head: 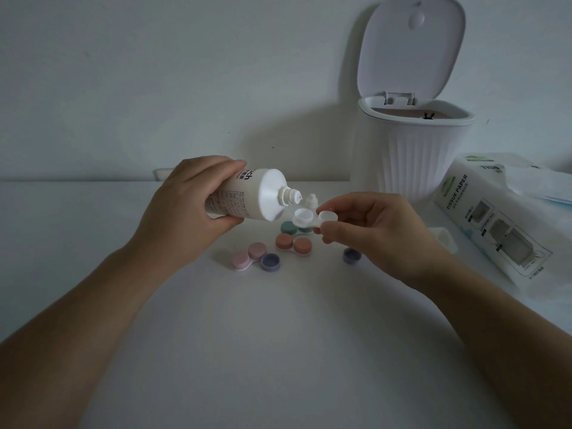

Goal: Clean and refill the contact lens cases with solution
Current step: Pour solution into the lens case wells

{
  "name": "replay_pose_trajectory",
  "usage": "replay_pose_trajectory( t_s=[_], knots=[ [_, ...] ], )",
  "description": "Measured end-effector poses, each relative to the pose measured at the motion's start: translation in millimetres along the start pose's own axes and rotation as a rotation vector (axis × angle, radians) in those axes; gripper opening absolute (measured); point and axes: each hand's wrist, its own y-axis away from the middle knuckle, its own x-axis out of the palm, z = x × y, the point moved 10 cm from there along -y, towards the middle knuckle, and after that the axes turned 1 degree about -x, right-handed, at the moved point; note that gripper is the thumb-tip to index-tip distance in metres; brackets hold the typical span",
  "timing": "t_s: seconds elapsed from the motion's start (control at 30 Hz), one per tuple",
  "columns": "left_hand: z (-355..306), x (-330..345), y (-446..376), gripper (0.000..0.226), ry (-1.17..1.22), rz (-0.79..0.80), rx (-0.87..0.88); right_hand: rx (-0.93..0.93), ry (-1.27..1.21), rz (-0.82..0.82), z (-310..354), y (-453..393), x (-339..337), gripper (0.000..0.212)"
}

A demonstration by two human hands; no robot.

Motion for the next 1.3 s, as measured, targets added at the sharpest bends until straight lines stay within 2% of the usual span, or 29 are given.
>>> replay_pose_trajectory(
  t_s=[0.5, 0.87, 1.3],
  knots=[
    [-5.9, -2.5, -2.4, 0.064, -0.002, -0.014, 0.071, 0.034, 0.088, 0.04, -0.1, 1.8, 7.3, 0.014],
    [-9.9, -4.5, -4.0, 0.062, 0.0, -0.033, 0.11, -0.027, 0.08, 0.091, 1.8, 0.6, 12.5, 0.009],
    [-15.9, -7.4, -3.9, 0.059, -0.028, -0.069, 0.147, -0.037, 0.079, 0.076, 3.7, 0.2, 12.3, 0.013]
  ],
)
